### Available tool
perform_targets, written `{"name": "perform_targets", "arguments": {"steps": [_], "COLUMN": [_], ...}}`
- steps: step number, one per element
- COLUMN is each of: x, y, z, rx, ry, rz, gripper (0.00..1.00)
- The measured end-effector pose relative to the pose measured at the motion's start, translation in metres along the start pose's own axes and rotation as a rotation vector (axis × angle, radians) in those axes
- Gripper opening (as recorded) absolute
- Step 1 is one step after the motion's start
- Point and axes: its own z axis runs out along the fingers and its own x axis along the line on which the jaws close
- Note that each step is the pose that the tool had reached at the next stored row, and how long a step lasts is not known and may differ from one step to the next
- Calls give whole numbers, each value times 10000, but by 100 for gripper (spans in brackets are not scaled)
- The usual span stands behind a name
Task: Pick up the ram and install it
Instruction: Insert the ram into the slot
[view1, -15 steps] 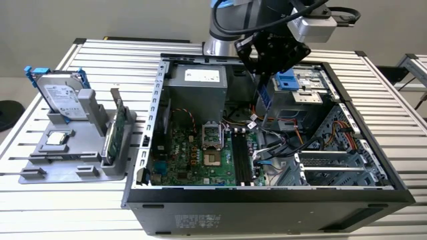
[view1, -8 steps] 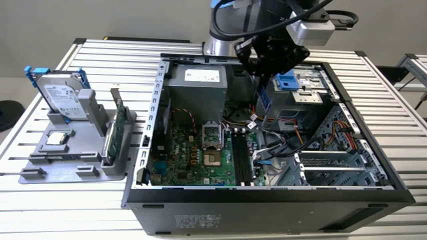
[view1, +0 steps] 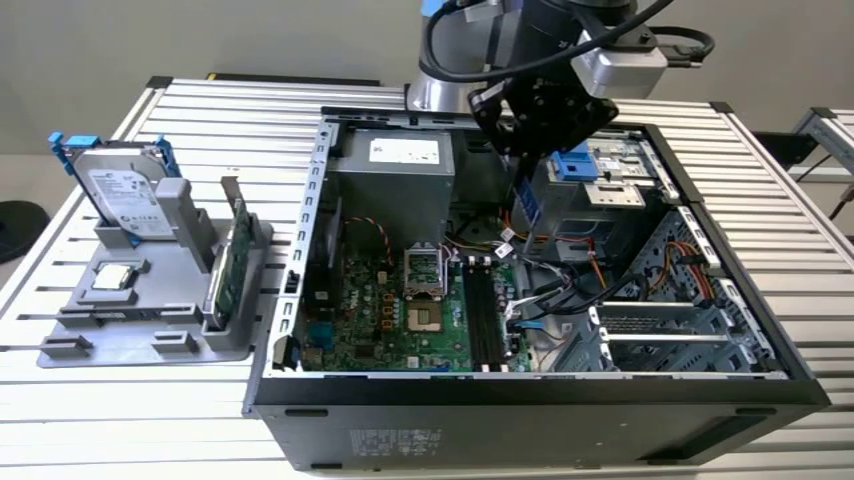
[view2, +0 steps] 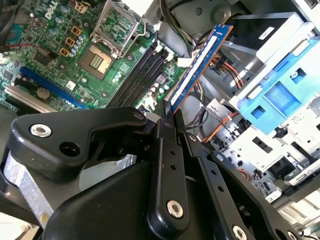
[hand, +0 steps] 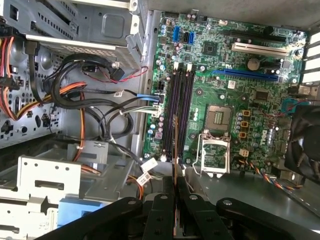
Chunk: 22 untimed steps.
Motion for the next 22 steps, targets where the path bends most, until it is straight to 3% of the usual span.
{"name": "perform_targets", "arguments": {"steps": [22], "x": [6], "y": [7], "z": [101], "rx": [-10], "ry": [1], "rz": [58], "gripper": [0]}}
